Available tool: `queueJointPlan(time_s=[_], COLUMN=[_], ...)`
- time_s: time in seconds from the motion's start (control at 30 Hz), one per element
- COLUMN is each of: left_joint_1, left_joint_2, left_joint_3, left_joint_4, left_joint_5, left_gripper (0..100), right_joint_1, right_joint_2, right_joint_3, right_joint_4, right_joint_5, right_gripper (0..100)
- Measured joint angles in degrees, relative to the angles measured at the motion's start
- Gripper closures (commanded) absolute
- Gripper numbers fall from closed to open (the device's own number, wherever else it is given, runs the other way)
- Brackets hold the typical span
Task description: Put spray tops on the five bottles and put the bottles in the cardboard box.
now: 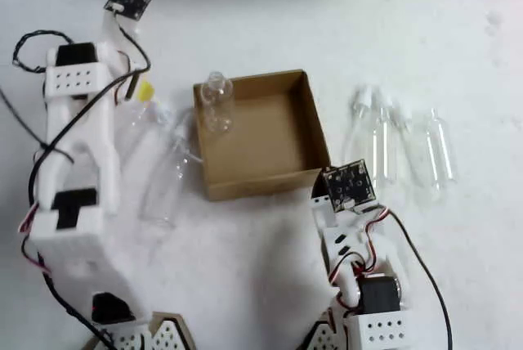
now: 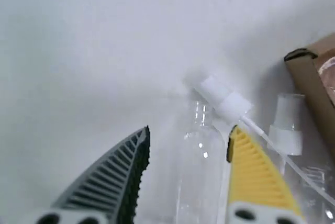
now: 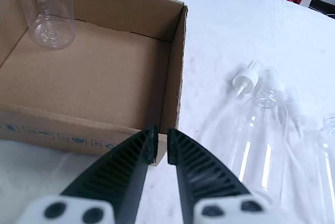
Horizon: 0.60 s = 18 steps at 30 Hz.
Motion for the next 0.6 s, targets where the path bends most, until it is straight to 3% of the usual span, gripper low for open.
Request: queueJointPlan(time_s=[0.3, 0.6], left_joint_1=[0.00, -0.09], left_joint_2=[14.68, 26.81], left_joint_3=[-15.12, -29.89], left_joint_4=[5.10, 10.55], left_joint_5=[-5.10, -5.63], left_gripper=[77, 77], right_joint_1=[0.00, 0.00], right_joint_2=[0.00, 0.00], right_joint_3=[0.00, 0.00], right_joint_4=[0.00, 0.00], right_joint_5=[0.00, 0.00], right_gripper=[97.4, 97.4])
